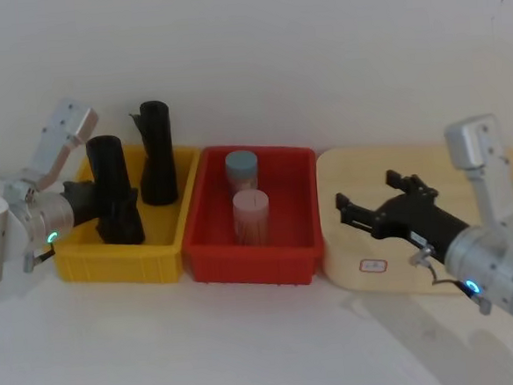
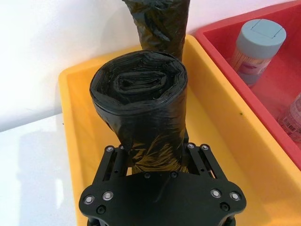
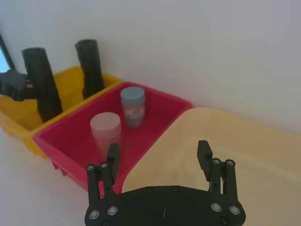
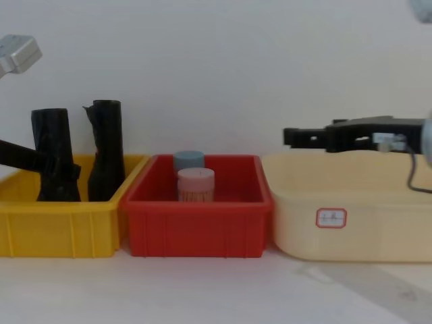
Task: Pick up the garbage bag with the one hand and transfer it to the other hand.
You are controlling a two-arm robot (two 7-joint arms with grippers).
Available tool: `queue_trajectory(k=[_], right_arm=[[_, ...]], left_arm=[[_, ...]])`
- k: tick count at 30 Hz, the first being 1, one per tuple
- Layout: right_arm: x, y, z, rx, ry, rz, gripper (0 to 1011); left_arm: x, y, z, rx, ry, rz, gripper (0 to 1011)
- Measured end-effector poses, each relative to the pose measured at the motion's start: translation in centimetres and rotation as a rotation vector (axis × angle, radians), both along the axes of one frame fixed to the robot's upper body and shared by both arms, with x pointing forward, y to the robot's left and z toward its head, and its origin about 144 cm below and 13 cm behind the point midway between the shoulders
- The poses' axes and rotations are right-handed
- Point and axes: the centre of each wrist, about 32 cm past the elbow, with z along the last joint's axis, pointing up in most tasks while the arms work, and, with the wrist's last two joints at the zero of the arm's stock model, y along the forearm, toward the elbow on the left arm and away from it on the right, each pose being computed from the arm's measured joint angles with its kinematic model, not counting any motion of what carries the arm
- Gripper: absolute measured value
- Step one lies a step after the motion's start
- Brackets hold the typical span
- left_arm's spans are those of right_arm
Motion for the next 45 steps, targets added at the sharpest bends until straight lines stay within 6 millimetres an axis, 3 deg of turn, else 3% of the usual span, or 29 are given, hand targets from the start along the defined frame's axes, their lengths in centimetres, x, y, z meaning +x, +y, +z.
queue_trajectory(k=[18,31,45], right_arm=[[5.8,4.4,1.8,-0.110,0.112,0.131,1000],[8.0,7.1,3.0,-0.159,0.158,0.189,1000],[9.4,9.0,2.4,-0.196,0.208,0.207,1000]], left_arm=[[0.0,0.0,0.0,0.000,0.000,0.000,486],[0.0,0.0,0.0,0.000,0.000,0.000,486],[0.0,0.0,0.0,0.000,0.000,0.000,486]])
